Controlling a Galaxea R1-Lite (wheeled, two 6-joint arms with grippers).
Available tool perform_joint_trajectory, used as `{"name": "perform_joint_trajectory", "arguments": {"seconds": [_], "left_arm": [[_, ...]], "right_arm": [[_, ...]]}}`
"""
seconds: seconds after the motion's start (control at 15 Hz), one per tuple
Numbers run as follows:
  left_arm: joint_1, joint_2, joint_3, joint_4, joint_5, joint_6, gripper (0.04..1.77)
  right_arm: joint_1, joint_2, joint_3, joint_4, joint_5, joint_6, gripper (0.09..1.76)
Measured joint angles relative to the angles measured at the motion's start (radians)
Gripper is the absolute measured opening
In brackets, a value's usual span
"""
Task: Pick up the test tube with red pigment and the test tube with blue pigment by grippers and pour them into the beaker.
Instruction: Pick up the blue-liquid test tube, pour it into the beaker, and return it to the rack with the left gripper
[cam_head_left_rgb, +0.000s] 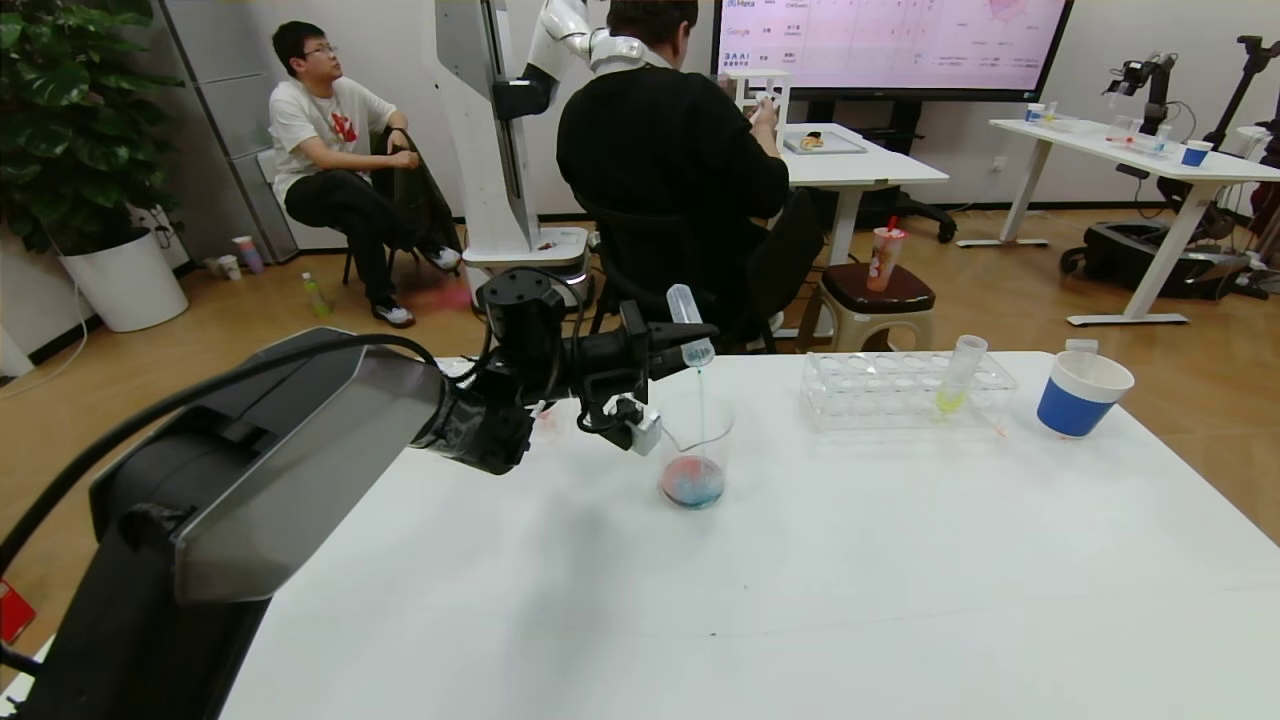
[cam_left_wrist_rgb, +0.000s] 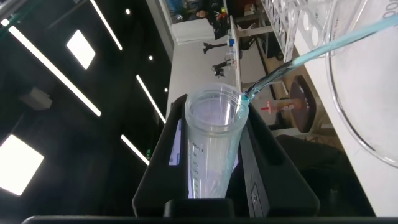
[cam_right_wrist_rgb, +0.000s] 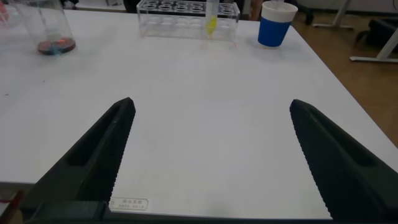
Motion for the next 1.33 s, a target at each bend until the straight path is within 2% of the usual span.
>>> {"name": "perform_joint_trajectory", "arguments": {"seconds": [0.2,0.67,0.8,0.93,1.0,1.07,1.2,1.33], "left_arm": [[0.001,0.007,0.014,-0.038,-0.003,0.014,0.51],[0.000,0.008,0.012,-0.040,-0.008,-0.019,0.51],[-0.002,0.002,0.001,-0.048,0.001,-0.101,0.51],[-0.011,-0.005,-0.051,-0.087,0.043,-0.249,0.51],[-0.012,-0.008,-0.089,-0.122,0.087,-0.343,0.51],[-0.013,-0.012,-0.120,-0.156,0.169,-0.441,0.51],[-0.023,-0.027,-0.150,-0.203,0.365,-0.600,0.51],[-0.050,-0.046,-0.160,-0.233,0.599,-0.734,0.51]], "right_arm": [[0.000,0.000,0.000,0.000,0.000,0.000,1.74],[0.000,0.000,0.000,0.000,0.000,0.000,1.74],[0.000,0.000,0.000,0.000,0.000,0.000,1.74],[0.000,0.000,0.000,0.000,0.000,0.000,1.74],[0.000,0.000,0.000,0.000,0.000,0.000,1.74],[0.000,0.000,0.000,0.000,-0.001,0.000,1.74],[0.000,0.000,0.000,0.000,0.000,0.000,1.74],[0.000,0.000,0.000,0.000,0.000,0.000,1.74]]}}
